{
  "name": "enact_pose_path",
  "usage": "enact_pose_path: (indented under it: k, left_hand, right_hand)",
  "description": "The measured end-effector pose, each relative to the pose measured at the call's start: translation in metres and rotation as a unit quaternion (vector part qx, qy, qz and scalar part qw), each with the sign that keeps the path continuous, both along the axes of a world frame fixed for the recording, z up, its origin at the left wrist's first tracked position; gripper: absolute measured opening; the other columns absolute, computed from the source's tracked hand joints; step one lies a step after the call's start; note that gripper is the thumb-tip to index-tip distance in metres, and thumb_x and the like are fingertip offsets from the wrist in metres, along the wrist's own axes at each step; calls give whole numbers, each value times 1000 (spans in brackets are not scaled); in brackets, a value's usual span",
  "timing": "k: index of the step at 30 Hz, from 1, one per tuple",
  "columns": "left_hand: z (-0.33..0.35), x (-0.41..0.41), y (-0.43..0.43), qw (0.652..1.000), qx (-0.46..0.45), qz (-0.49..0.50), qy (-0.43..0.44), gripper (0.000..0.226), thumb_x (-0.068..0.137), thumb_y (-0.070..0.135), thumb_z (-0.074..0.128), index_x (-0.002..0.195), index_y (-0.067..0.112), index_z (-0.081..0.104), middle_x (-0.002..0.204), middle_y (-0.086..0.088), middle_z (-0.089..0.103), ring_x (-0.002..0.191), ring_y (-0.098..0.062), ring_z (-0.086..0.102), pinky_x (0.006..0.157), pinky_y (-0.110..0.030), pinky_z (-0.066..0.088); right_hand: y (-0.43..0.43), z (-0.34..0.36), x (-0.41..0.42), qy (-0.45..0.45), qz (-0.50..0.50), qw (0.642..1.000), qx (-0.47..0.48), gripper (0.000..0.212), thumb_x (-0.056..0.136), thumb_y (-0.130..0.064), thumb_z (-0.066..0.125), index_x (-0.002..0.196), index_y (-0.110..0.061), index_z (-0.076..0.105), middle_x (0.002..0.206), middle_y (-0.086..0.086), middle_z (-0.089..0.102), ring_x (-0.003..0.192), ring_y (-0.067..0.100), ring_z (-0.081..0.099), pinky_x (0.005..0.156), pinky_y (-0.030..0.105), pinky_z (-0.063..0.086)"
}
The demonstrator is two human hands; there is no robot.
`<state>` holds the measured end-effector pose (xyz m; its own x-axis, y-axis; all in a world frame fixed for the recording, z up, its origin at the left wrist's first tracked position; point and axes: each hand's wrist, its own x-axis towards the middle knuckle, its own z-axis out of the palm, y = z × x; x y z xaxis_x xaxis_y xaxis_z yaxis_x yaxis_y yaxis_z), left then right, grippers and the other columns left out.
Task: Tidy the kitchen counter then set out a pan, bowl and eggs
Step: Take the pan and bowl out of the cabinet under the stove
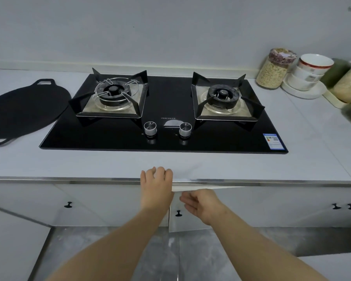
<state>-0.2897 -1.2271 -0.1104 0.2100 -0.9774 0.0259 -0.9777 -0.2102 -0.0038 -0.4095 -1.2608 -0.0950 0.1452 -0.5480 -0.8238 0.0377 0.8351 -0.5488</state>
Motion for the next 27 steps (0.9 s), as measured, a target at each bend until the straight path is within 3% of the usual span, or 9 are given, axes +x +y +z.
enact_pose_path:
  k: [2, 5, 12, 17, 19, 22, 25, 27]
  left_hand:
    - [-5, 3, -1, 999, -29, 3, -36, 58, 25, 18, 94, 76, 12, 66, 75, -5, 61, 73, -32, 63, 75, -48, 55]
    - [-9, 4, -2, 998, -44, -4, -49, 60, 22, 15, 94, 74, 12, 64, 73, -6, 59, 67, -31, 60, 71, -49, 55]
    - [-11, 0, -9, 997, -46, 22, -55, 52, 30, 7, 90, 73, 11, 61, 69, -6, 55, 61, -28, 53, 70, -49, 53]
    - [-5, -4, -11, 997, -19, 44, -65, 50, 36, 3, 83, 80, 14, 62, 75, -2, 55, 69, -24, 54, 77, -49, 52]
    - [-5, -3, -10, 996, -24, 48, -70, 51, 31, 1, 82, 75, 15, 62, 71, -1, 55, 65, -24, 53, 74, -48, 53]
    - [-7, -2, -12, 996, -25, 49, -73, 48, 40, 2, 80, 82, 17, 61, 76, 0, 55, 70, -22, 54, 77, -45, 52]
    - [-2, -1, -14, 999, 3, 27, -46, 44, 68, 2, 67, 107, 15, 50, 103, -4, 51, 94, -27, 50, 96, -47, 41]
    - [-1, 0, -13, 999, 28, 18, -35, 44, 80, -2, 51, 120, 14, 39, 117, -5, 42, 108, -28, 42, 106, -46, 30]
  right_hand:
    - [-2, -2, 1, 2, 0, 1000, -5, 22, 97, 0, 35, 89, 1, 56, 120, 20, 62, 101, 25, 62, 89, 32, 47]
    - [-5, -4, 3, -1, -3, 1000, -13, 21, 98, -4, 36, 111, -6, 52, 111, 12, 62, 92, 22, 60, 84, 33, 47]
    - [-8, -8, 1, -1, -4, 1000, -11, 15, 95, -1, 46, 90, -13, 53, 104, 5, 59, 93, 22, 59, 82, 33, 49]
    - [-10, -9, 2, 15, -7, 1000, -11, 19, 93, -3, 50, 111, -10, 53, 108, 6, 61, 92, 21, 61, 62, 27, 49]
    - [-10, -9, 2, 17, -5, 1000, -11, 19, 94, -3, 50, 112, -10, 52, 109, 6, 60, 92, 21, 61, 62, 27, 49]
    - [-10, -9, 1, 28, 10, 999, -13, 11, 94, -5, 48, 103, -10, 53, 108, 7, 60, 92, 21, 60, 60, 26, 48]
    - [-11, -9, 1, 40, 20, 999, -18, 12, 94, -5, 46, 87, -12, 52, 105, 8, 60, 88, 21, 60, 58, 26, 47]
    - [-11, -8, 2, 46, 33, 998, -21, 10, 94, -7, 45, 89, -12, 52, 97, 7, 60, 78, 19, 60, 58, 26, 47]
